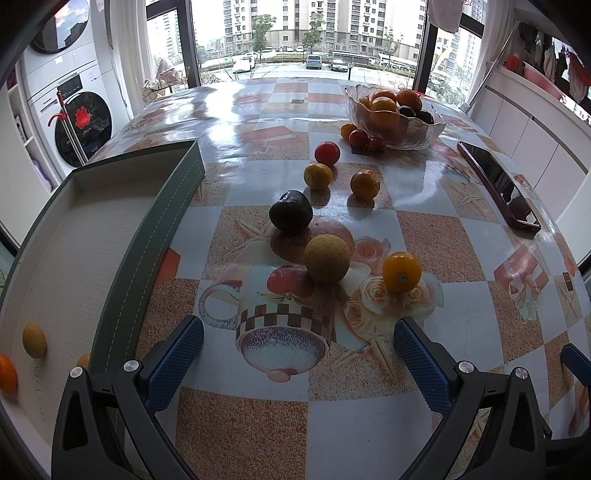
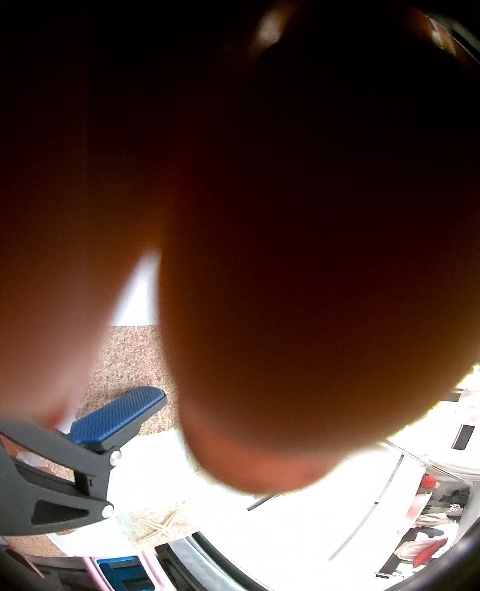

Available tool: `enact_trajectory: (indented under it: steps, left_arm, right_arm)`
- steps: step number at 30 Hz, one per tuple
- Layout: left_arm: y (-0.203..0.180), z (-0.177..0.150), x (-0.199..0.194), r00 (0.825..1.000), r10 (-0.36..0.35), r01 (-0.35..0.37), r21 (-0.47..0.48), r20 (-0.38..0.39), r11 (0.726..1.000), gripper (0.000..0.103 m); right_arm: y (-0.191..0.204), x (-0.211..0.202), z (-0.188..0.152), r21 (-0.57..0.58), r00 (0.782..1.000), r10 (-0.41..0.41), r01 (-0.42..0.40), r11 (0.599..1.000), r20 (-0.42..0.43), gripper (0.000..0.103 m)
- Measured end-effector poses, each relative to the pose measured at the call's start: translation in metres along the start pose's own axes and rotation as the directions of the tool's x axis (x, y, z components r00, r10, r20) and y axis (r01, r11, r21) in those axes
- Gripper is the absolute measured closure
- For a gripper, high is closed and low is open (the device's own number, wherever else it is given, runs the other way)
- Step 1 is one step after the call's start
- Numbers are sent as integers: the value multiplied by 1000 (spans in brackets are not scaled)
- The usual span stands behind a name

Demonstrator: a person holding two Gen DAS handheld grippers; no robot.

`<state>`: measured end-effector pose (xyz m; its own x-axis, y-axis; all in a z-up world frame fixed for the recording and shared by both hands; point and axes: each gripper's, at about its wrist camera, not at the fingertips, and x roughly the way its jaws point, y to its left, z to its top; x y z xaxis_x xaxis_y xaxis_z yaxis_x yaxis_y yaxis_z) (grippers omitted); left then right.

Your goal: Organize fruits

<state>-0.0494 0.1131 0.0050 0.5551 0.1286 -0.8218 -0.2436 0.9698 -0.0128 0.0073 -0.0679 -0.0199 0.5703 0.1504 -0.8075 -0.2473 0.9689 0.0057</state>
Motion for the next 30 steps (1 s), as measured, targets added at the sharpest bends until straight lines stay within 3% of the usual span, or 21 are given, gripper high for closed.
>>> enact_trajectory:
  steps: [30]
  left_arm:
    - [0, 0, 0, 1000, 0, 0, 0, 0, 1000, 0]
  right_arm:
    - [1, 2, 0, -4, 1000, -4, 4, 1000, 0, 0]
